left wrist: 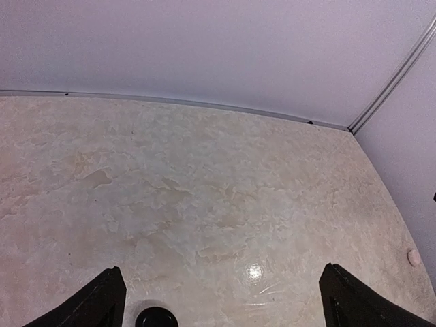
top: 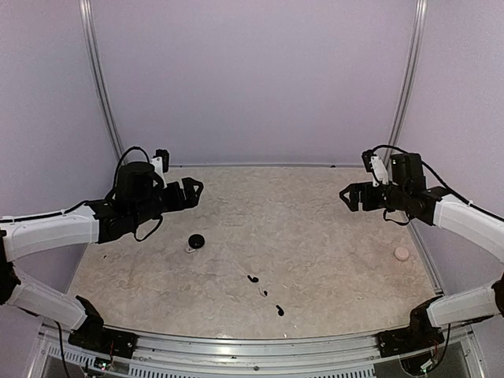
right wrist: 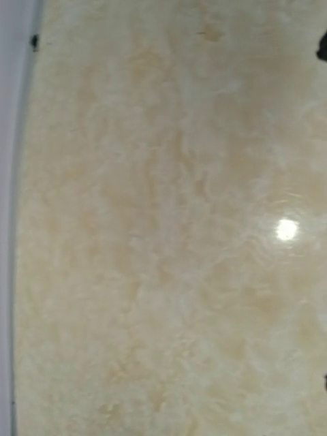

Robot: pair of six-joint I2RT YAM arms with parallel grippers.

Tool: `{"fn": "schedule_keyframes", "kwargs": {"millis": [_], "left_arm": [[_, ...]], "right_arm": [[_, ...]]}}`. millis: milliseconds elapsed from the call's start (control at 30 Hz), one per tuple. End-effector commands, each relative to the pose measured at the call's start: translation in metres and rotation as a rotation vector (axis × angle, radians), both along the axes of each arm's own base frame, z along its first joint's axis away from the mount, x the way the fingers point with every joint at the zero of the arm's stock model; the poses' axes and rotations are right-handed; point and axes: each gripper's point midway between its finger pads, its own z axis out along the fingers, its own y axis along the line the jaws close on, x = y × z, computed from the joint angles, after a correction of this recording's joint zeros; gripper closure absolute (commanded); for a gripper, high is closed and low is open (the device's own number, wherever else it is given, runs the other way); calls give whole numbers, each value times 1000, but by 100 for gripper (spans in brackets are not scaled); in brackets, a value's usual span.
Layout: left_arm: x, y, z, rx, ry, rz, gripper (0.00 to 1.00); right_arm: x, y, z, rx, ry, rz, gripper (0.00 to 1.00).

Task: Insert the wireless bluetooth earbuds into the charging case
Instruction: Pick up the charging case from the corner of the board.

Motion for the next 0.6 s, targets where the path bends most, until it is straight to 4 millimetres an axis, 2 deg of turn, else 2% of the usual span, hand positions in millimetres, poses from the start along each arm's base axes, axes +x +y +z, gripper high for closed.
{"fn": "schedule_keyframes", "kwargs": {"millis": [0,267,400,567], "left_arm": [[-2,-4,-5,-24,-2,-2,1],[-9,-5,-12,-52,-4,-19,1],[-10,-9,-14,-57,2,-43,1],[-8,-12,-9,-61,2,-49,1]], "right_arm": [[-6,-27,-12,28,141,-91,1],[-30,-93,-53,-19,360,-289,0],[-33,-108,-60,-16,404,-334,1],[-42,-142,-100,-7,589,-474,1]]}}
